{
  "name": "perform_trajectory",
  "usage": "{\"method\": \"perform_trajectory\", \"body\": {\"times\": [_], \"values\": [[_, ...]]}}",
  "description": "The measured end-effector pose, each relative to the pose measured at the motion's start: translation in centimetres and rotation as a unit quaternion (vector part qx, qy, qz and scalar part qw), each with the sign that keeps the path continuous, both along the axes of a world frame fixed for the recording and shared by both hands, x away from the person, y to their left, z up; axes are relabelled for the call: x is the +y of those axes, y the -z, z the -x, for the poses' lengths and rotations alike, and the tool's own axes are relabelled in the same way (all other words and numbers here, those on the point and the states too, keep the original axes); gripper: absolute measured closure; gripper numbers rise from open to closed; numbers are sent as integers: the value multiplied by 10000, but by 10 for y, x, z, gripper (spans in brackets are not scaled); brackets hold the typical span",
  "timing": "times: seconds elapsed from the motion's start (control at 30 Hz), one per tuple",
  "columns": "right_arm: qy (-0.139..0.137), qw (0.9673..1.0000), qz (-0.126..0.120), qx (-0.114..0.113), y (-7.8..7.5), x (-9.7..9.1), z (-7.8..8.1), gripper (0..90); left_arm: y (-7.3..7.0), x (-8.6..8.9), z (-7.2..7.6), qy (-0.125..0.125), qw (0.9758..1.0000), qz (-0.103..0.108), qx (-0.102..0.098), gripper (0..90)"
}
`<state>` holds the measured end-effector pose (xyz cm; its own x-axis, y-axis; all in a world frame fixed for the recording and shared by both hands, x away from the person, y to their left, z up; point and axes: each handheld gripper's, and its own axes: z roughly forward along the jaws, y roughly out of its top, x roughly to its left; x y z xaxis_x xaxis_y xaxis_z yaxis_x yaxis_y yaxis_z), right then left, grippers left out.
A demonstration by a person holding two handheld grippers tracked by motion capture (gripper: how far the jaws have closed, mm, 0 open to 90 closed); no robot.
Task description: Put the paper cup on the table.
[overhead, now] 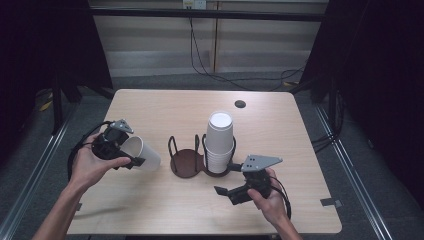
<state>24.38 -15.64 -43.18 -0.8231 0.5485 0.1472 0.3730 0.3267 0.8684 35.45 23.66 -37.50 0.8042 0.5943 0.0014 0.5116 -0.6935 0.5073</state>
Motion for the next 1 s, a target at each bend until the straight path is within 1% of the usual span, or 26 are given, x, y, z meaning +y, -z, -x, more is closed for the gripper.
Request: {"method": "perform_trajectory", "body": {"times": [0.03,0.07,0.1,0.13,0.17,0.2,0.27,0.3,0.33,0.37,0.4,0.43,0.5,0.53,0.57,0.6,0.67,0.73,0.87,0.93,0.97,1.0], "values": [[9,10000,19,9,0,0,0,142,0,-1,-2,-57,10000,-23,-14,127],[18,10000,23,12,1,1,-1,140,-1,-1,-5,-85,10000,7,7,127],[35,10000,6,17,1,1,-1,140,-2,-2,-7,-55,10000,7,36,127],[41,10000,1,14,1,1,-1,140,-3,-4,-9,-104,9999,-33,27,127],[39,10000,1,18,1,1,-1,140,-3,-7,-11,-97,9998,-142,37,128],[42,10000,1,23,1,1,-1,141,-3,-9,-12,-74,9998,-154,69,127],[44,10000,-7,12,1,0,-1,140,-1,-13,-16,-12,9995,-276,159,127],[37,10000,-11,13,1,0,-1,140,1,-16,-19,-22,9992,-300,252,127],[52,10000,-13,10,1,0,-1,140,1,-16,-19,-22,9992,-300,252,126],[59,10000,-24,14,1,0,-1,140,7,-19,-24,10,9984,-387,418,126],[66,10000,-16,35,2,0,-1,139,8,-20,-27,18,9977,-530,415,125],[78,10000,-24,53,2,1,-2,139,9,-21,-28,34,9972,-604,450,125],[72,9999,-37,80,3,1,-2,139,12,-23,-31,51,9965,-628,542,124],[80,9999,-32,96,3,1,-2,139,14,-25,-33,18,9963,-638,567,124],[86,9999,-28,95,3,1,-2,139,14,-25,-35,88,9954,-757,574,125],[91,9999,-35,97,3,1,-2,139,15,-25,-36,99,9951,-790,584,126],[97,9999,-42,109,3,1,-2,139,17,-27,-39,23,9951,-806,574,126],[99,9998,-46,142,4,1,-2,139,18,-30,-43,52,9941,-912,592,126],[72,9999,-28,146,4,2,-1,139,19,-37,-44,67,9933,-1023,539,121],[95,9999,-37,134,4,1,-2,139,21,-42,-46,95,9915,-1191,515,116],[100,9998,-41,138,4,1,-2,139,21,-43,-46,70,9923,-1137,477,110],[98,9998,-32,143,4,1,-2,139,22,-44,-46,34,9926,-1117,480,108]]}}
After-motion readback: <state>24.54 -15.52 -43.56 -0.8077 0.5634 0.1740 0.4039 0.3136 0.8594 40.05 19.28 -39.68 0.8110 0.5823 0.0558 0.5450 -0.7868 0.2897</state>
